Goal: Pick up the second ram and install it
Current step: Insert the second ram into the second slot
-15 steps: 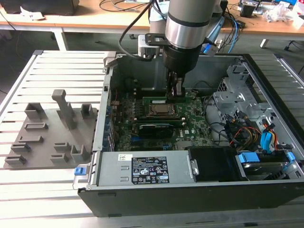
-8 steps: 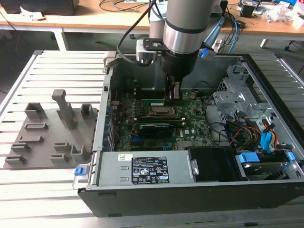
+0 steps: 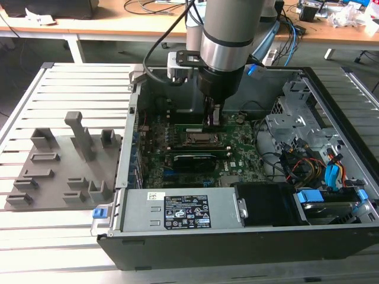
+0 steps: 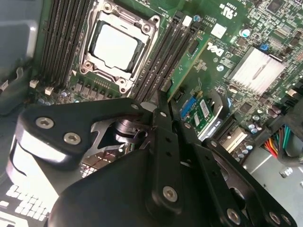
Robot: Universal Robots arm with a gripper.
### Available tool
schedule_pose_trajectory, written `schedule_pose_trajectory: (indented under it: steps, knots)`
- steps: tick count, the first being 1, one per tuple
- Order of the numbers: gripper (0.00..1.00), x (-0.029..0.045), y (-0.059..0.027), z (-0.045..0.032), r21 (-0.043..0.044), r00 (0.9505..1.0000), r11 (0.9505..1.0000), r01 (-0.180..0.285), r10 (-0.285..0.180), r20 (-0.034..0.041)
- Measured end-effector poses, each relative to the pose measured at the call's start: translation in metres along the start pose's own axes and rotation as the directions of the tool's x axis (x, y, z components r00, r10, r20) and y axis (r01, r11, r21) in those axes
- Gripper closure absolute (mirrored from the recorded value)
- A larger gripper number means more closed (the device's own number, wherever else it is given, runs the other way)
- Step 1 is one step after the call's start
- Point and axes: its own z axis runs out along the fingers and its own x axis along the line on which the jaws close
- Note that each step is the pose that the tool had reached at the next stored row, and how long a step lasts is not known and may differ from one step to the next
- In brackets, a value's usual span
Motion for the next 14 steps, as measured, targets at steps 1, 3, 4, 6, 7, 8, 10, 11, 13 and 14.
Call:
schedule_pose_trajectory:
  steps: [1, 3, 4, 6, 7, 8, 10, 11, 13, 14]
  knots:
    - [0.86, 0.0000, 0.0000, 0.0006, -0.0001, 1.0000, 1.0000, 0.000, 0.000, 0.0009]
    - [0.86, 0.0003, 0.0000, 0.0036, -0.0001, 1.0000, 1.0000, 0.000, 0.000, 0.0018]
    - [0.86, 0.0004, -0.0001, 0.0056, -0.0001, 1.0000, 1.0000, 0.000, 0.000, 0.0018]
    - [0.86, 0.0007, -0.0001, 0.0087, -0.0001, 1.0000, 1.0000, 0.000, 0.000, 0.0018]
    - [0.86, 0.0008, -0.0002, 0.0105, -0.0001, 1.0000, 1.0000, 0.000, 0.000, 0.0018]
    - [0.86, 0.0009, -0.0002, 0.0121, -0.0001, 1.0000, 1.0000, 0.000, 0.000, 0.0018]
    - [0.86, 0.0012, -0.0003, 0.0150, -0.0001, 1.0000, 1.0000, 0.000, 0.000, 0.0017]
    - [0.86, 0.0013, -0.0004, 0.0173, -0.0001, 1.0000, 1.0000, 0.000, 0.000, 0.0017]
    - [0.86, 0.0016, -0.0004, 0.0214, -0.0001, 1.0000, 1.0000, 0.000, 0.000, 0.0018]
    - [0.86, 0.0018, -0.0005, 0.0234, -0.0001, 1.0000, 1.0000, 0.000, 0.000, 0.0018]
